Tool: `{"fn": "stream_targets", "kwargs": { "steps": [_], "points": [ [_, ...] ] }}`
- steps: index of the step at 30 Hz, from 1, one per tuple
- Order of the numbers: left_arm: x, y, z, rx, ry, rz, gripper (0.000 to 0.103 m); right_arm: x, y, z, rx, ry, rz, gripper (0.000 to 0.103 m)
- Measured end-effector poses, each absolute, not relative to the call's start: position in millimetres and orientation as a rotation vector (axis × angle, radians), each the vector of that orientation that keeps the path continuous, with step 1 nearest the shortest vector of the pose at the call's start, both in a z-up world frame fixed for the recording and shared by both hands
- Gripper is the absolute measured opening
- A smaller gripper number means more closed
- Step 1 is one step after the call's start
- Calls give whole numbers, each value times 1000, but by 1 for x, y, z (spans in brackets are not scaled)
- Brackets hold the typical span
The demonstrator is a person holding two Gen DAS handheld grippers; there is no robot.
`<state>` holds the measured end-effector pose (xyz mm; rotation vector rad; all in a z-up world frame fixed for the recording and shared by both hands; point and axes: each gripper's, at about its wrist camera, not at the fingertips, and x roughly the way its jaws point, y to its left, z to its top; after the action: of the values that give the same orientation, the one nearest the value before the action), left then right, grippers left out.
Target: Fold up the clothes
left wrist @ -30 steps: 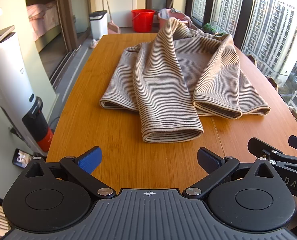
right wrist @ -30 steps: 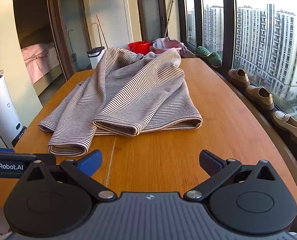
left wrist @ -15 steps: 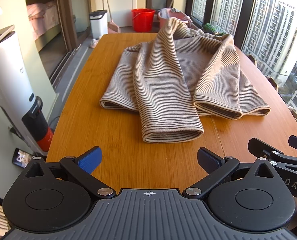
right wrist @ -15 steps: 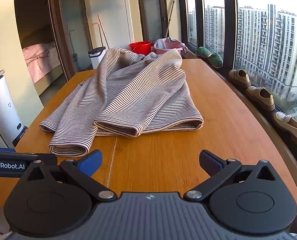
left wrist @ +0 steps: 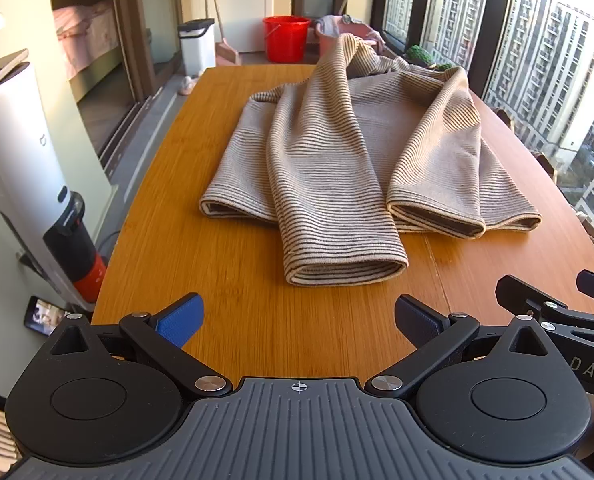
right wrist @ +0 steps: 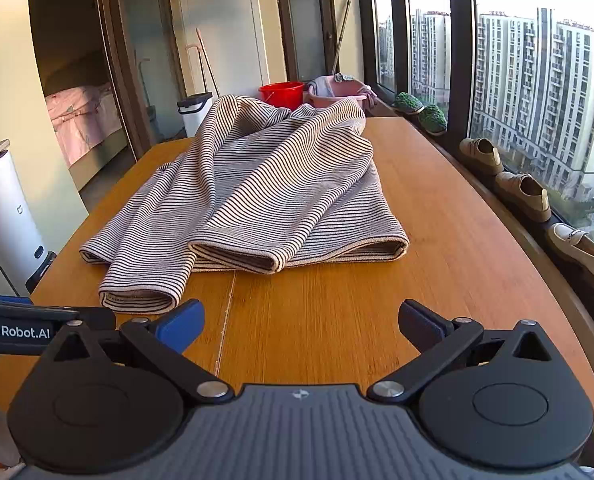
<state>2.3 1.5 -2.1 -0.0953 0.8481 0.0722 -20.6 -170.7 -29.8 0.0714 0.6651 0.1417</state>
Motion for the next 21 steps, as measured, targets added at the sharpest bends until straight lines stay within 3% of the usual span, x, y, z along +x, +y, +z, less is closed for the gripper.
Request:
{"fn": "stream_targets", "kwargs": {
  "steps": [21],
  "points": [
    [53, 18, -2, -155, 769, -88, 103, 38, -193, -29, 123, 683, 139, 103]
  ]
}}
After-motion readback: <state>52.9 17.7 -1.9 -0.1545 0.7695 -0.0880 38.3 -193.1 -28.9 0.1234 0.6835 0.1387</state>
